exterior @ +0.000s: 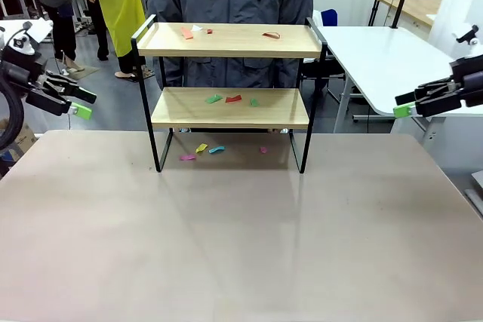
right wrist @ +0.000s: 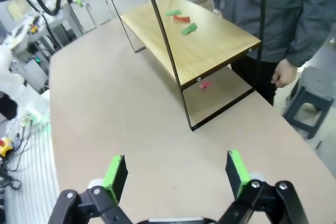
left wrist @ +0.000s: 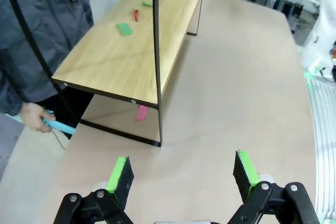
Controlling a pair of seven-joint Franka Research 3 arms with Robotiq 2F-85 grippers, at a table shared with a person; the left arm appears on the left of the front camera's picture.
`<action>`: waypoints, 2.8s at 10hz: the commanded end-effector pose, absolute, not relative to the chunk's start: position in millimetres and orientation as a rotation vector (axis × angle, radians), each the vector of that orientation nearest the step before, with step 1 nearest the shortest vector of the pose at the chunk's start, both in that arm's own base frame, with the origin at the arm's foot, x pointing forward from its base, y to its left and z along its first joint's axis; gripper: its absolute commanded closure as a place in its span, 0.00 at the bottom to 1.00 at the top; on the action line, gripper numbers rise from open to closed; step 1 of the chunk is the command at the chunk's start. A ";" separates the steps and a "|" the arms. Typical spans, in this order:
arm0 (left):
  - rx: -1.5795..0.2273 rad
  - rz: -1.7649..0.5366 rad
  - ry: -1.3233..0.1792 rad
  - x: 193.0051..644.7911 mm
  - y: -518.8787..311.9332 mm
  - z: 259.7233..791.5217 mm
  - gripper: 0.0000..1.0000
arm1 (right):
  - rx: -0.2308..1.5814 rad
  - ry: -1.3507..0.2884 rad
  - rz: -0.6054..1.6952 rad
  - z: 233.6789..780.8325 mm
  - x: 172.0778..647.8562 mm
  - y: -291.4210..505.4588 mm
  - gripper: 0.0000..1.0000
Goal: Clean the shelf.
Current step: Pick up the Duster handed by the human.
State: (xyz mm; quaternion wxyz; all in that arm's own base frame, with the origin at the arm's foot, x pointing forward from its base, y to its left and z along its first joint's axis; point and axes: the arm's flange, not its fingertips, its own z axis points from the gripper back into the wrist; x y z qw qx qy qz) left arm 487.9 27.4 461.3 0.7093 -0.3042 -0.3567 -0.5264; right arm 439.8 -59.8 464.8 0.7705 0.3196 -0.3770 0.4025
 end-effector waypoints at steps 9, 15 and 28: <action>-0.966 -1.339 -1.242 574.7 124.3 396.7 0.00 | 0.882 -1.232 1.102 388.6 503.2 -180.5 0.00; -0.929 -1.292 -1.264 585.7 133.5 363.8 0.00 | 0.926 -1.356 1.098 369.0 515.3 -211.1 0.00; -0.927 -1.278 -1.230 589.2 137.2 357.6 0.00 | 0.914 -1.346 1.099 363.4 510.8 -215.5 0.00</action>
